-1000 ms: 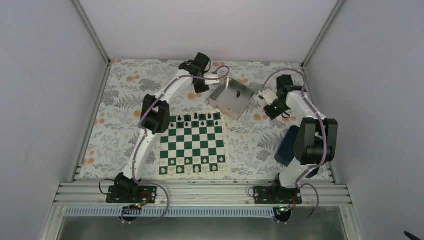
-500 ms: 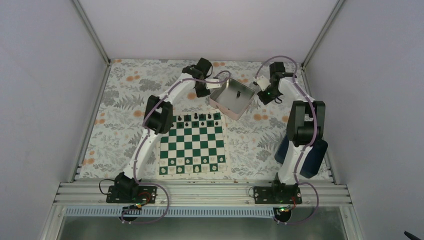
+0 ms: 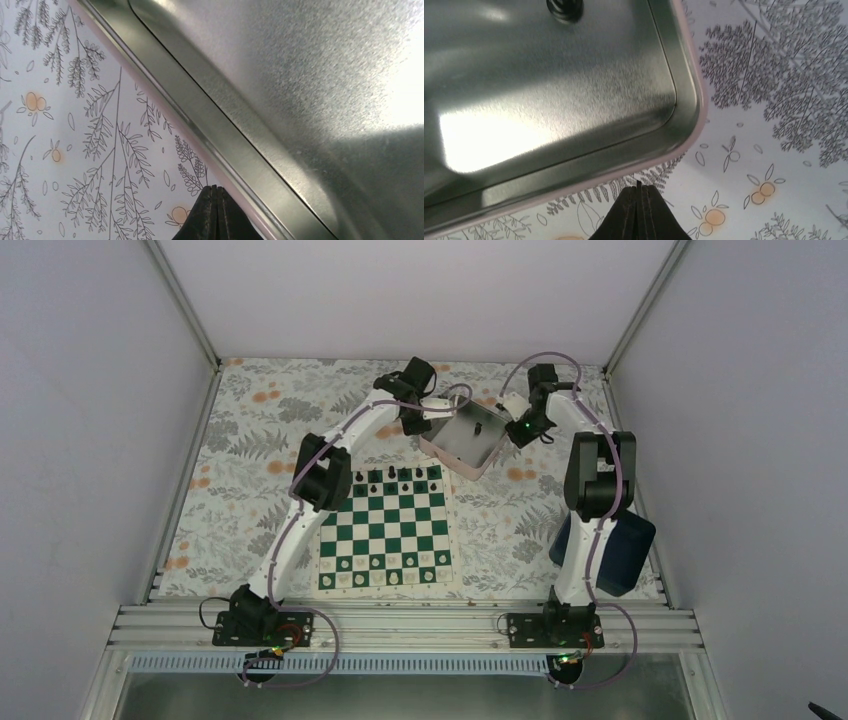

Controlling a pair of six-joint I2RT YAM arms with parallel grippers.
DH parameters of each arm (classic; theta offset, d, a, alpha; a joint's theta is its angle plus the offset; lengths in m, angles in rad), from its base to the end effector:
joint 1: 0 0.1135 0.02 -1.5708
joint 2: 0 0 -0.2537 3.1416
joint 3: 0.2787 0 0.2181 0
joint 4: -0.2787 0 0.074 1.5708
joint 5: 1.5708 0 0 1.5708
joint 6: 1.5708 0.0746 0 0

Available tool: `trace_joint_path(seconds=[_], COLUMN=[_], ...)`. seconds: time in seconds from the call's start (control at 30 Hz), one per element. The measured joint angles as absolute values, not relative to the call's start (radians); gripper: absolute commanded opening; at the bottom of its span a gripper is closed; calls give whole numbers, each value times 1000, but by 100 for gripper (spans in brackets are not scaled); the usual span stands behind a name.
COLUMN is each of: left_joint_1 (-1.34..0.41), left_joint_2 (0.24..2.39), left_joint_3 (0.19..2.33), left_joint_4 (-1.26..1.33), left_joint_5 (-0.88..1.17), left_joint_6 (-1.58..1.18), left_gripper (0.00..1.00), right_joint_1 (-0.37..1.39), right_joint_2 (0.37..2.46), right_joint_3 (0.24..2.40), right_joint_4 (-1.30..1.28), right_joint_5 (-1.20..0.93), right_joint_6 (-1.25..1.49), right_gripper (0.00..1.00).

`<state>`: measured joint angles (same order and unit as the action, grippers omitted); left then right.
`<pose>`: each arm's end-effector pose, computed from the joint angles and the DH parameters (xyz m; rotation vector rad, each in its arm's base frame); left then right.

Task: Set up the chess pieces on the board
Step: Adjust the storage box at the center of the board.

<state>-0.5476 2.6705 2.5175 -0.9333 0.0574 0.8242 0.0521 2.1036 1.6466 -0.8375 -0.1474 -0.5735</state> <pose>0.4516 -0.2804 0.1246 1.6955 2.0419 0.0149 0.4027 0.0320 0.1512 -0.9002 2.6890 0.1006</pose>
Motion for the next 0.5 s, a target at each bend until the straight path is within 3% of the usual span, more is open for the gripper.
trace_joint_path(seconds=[0.5], left_joint_1=[-588], left_joint_2=[2675], left_joint_3=[2541], left_joint_4=[-891], left_joint_5=[51], left_joint_6=[823], left_gripper=[2], right_joint_1=[62], right_joint_2=[2116], right_joint_3=[1679], right_joint_4=[-803], right_joint_5=[-119], right_joint_6=[-532], right_gripper=[4])
